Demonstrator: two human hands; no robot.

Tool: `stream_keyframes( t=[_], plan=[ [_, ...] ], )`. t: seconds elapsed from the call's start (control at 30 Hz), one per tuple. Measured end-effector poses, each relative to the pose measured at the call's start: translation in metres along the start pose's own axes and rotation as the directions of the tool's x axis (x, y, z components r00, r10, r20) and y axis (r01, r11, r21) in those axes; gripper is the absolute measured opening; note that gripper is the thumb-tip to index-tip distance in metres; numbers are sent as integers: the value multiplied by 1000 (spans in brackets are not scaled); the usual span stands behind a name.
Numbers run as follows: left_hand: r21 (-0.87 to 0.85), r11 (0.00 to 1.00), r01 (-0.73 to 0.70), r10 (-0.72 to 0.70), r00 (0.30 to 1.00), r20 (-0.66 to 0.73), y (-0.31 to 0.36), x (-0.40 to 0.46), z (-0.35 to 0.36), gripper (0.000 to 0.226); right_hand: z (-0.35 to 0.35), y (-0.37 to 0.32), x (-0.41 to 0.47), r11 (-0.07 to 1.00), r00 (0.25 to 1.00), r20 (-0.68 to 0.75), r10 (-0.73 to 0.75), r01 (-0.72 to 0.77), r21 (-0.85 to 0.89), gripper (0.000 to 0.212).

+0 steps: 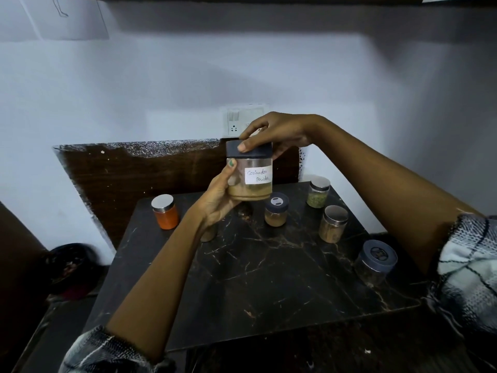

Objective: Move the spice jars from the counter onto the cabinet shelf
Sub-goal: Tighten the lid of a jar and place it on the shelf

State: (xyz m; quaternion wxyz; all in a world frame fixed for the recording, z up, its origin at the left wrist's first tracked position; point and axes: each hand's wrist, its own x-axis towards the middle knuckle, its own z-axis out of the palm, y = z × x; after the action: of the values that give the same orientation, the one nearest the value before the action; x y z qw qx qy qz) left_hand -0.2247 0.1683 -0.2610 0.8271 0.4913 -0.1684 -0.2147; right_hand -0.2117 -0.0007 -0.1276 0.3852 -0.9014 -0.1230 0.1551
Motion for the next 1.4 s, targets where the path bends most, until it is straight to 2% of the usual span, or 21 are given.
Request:
stream_keyframes(
  t=[0.07,0.17,0.3,0.5,0.67,0.7,0.8,0.83,1.0,1.07,1.17,1.27,1.4],
  plan=[
    [76,997,-1,2,1000,-18,4,-1,0,88,3,3,3,1000,997,-72,-13,13,-10,48],
    [186,983,3,5,999,-42,9,-1,-1,87,7,3,6,997,987,-153,-45,36,-63,54],
    [201,980,-2,10,999,-42,12,-3,-3,90,13,-3,7,999,989,-144,-30,24,-45,53],
    [96,995,-25,29,999,-38,17,-8,-11,105,17,-4,3,980,1000,-20,6,-2,200,51],
    [128,991,-36,39,999,-23,23,-11,-12,104,19,-2,4,929,997,-62,36,-11,371,77],
    [142,989,-36,40,999,-23,25,-11,-12,105,20,-2,4,920,997,-74,36,-4,391,73],
    [176,983,-52,60,997,-40,29,-11,-10,106,22,2,7,893,995,-101,9,37,448,36],
    [164,985,-62,69,997,-40,31,-11,-9,104,23,2,6,880,994,-109,3,49,472,29],
    [64,990,-129,130,991,-20,50,-3,-2,85,30,-10,4,823,965,-255,57,99,559,44],
    [122,978,-171,176,984,-34,66,3,2,81,27,-22,4,819,947,-318,53,140,556,51],
    [218,955,-201,207,978,-7,84,10,11,76,24,-33,3,795,954,-294,57,134,592,61],
    [337,906,-257,277,961,-13,117,19,21,69,9,-56,6,730,962,-275,-8,194,656,58],
    [430,834,-345,403,914,-48,166,29,34,61,-15,-90,13,643,927,-368,-71,324,693,47]
  ],
)
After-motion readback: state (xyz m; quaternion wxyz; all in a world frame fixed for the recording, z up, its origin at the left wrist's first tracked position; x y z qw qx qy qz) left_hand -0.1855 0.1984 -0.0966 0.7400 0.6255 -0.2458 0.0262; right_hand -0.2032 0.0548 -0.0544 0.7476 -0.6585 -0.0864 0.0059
